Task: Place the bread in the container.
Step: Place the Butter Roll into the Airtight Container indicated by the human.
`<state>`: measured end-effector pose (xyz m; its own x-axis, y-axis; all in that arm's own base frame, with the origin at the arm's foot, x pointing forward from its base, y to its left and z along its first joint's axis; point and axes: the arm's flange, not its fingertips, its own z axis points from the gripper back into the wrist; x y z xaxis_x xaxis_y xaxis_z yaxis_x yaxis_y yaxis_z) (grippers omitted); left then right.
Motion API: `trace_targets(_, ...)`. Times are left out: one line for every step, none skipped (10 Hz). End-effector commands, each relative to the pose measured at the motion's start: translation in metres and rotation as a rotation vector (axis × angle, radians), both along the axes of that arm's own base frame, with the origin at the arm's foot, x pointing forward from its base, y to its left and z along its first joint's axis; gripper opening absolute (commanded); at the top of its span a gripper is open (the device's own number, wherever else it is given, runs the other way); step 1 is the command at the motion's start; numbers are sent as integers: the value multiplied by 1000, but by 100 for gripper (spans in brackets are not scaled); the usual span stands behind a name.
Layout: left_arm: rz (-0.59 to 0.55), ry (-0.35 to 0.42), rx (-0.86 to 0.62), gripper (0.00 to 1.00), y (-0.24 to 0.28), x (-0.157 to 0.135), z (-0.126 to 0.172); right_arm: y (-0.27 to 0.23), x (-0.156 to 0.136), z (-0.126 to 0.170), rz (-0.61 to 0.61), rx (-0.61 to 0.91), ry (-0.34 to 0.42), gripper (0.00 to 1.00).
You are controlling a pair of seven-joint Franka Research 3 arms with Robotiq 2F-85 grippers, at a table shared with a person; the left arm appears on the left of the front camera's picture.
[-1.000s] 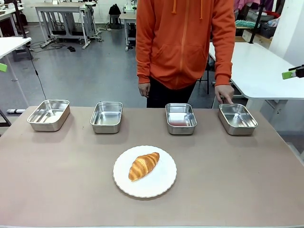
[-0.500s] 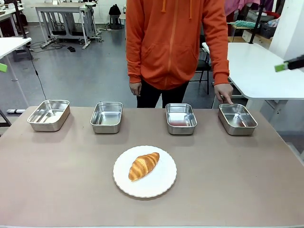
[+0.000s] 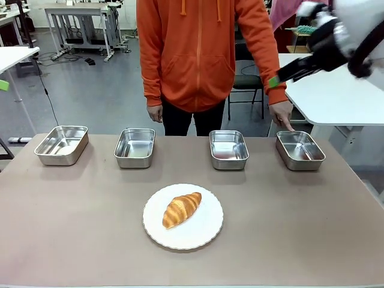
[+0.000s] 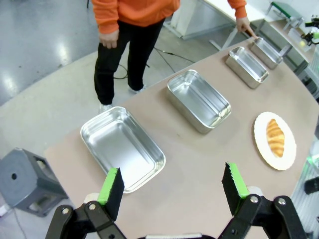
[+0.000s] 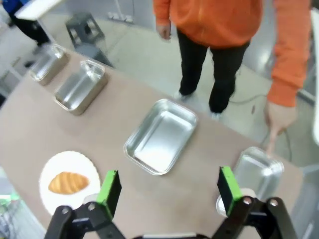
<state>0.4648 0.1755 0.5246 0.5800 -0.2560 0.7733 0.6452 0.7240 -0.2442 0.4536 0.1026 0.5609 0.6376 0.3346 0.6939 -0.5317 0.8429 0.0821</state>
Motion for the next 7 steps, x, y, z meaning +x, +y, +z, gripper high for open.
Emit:
trace_targets(2, -5, -6, 100, -1, 0, 1, 57, 7, 12, -87, -49, 143, 100)
trace_targets(2, -5, -6, 100, -1, 0, 1, 92, 7, 5, -137, -68, 237, 100)
trace_targets(2, -5, -6, 100, -1, 0, 1, 128, 5, -8, -205, -89, 309, 100)
trace_targets(2, -5, -6, 100, -1, 0, 1, 160, -2, -23, -308, -126, 383, 100)
trace_targets(2, -5, -6, 100, -1, 0, 1, 188, -13, -41, -319, -175, 430, 100)
trace_targets(2, -5, -6, 100, -1, 0, 1, 207, -20, -58, -354, -194, 455, 100)
trace_targets(2, -5, -6, 100, -1, 0, 1, 219, -28, -71, -385, -187, 480, 100)
